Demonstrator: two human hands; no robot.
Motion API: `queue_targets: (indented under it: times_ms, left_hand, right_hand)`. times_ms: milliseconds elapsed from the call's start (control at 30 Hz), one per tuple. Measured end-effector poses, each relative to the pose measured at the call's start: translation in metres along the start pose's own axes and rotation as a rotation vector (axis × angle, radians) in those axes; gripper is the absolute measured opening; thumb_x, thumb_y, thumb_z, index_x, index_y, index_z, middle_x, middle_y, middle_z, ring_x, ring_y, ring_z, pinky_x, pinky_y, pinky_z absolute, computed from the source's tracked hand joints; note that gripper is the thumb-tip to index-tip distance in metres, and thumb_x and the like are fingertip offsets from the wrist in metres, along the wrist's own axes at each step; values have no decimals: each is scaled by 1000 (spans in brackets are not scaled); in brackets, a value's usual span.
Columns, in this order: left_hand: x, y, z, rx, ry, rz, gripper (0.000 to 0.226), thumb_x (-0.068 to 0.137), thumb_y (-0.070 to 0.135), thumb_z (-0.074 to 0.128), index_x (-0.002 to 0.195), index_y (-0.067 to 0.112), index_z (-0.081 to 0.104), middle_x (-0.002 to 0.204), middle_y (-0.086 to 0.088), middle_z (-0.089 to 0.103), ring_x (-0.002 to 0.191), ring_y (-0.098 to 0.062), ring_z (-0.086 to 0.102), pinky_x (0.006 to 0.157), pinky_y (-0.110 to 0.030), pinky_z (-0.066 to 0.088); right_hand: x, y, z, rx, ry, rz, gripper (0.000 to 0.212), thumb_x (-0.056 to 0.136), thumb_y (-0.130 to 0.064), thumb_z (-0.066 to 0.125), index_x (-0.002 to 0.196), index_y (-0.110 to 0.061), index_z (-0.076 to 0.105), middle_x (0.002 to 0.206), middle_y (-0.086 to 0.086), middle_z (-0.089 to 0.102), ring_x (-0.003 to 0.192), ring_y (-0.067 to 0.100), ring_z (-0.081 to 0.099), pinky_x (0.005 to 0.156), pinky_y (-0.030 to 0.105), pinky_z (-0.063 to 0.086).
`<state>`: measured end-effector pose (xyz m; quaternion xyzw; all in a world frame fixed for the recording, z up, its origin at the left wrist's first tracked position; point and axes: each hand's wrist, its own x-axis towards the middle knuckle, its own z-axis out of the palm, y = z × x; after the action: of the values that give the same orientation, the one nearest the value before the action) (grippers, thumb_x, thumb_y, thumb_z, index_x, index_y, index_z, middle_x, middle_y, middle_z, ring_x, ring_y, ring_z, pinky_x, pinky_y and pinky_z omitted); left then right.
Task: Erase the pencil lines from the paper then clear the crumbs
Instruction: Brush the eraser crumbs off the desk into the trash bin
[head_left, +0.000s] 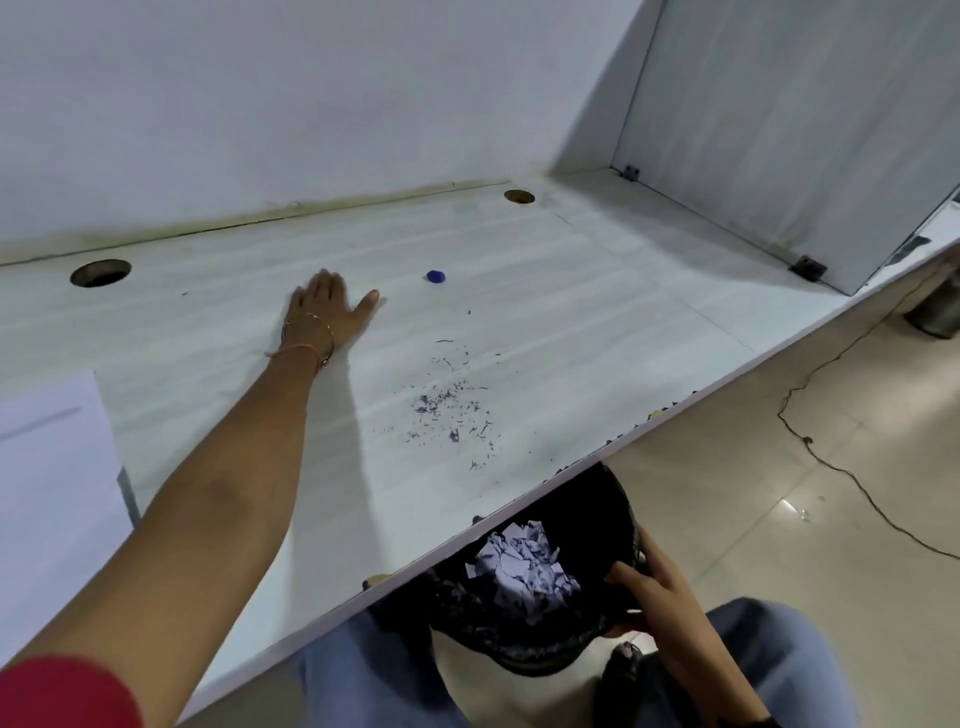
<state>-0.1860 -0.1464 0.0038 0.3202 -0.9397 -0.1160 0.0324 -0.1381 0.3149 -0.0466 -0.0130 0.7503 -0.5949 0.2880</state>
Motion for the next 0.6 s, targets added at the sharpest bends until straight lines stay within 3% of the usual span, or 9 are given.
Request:
queue_targets:
  times_ms: [100,267,333,400,467,533,600]
  left_hand:
    - [-22,32,-4,-24,-84,288,69,102,51,25,147,-2,24,156,-22,27,139,-35,34,114,-40,28]
    - [-94,91,15,92,-182,852,58,107,37,23,155,5,14,163,-6,9,149,-16,13,121,-32,8]
    - [-79,77,13,130,-11,819,53,106,39,30,143,1,38,156,-13,29,140,-24,33,116,-46,27]
    - [-46,46,5,180,160,551,53,104,47,30,123,1,47,134,-22,40,120,-35,45,94,-57,46]
    - [-28,17,-2,231,61,305,55,104,46,23,130,1,41,141,-27,33,132,-41,35,101,-58,41]
    - [-25,16,0,211,7,352,64,103,47,10,123,-2,47,138,-28,38,130,-42,41,100,-54,41]
    - [-44,50,4,147,-26,602,69,103,45,7,120,-4,53,141,-25,42,127,-39,47,104,-48,40]
  right_hand:
    - [1,-2,-1,-11,-12,1,47,91,5,49,125,-25,56,99,10,66,77,27,64,44,29,51]
    - [1,-4,-1,-14,-17,5,46,89,7,48,120,-25,58,93,17,65,62,20,64,44,29,49]
    - [0,-3,-4,-17,-20,3,46,88,7,48,121,-24,58,94,19,64,63,22,63,44,29,49]
    - [-2,-3,-7,-10,-23,-1,47,88,7,48,121,-24,58,90,15,64,61,19,63,44,28,49]
    - [-4,-2,-8,-7,-28,-8,47,88,8,47,121,-25,58,86,10,64,58,16,64,44,28,50]
    - [-5,-2,-9,-2,-29,-17,48,88,8,47,120,-27,57,84,8,65,57,15,65,44,29,50]
    - [-4,-2,-10,-2,-28,-24,49,89,8,47,121,-27,57,84,6,66,58,15,65,45,30,51]
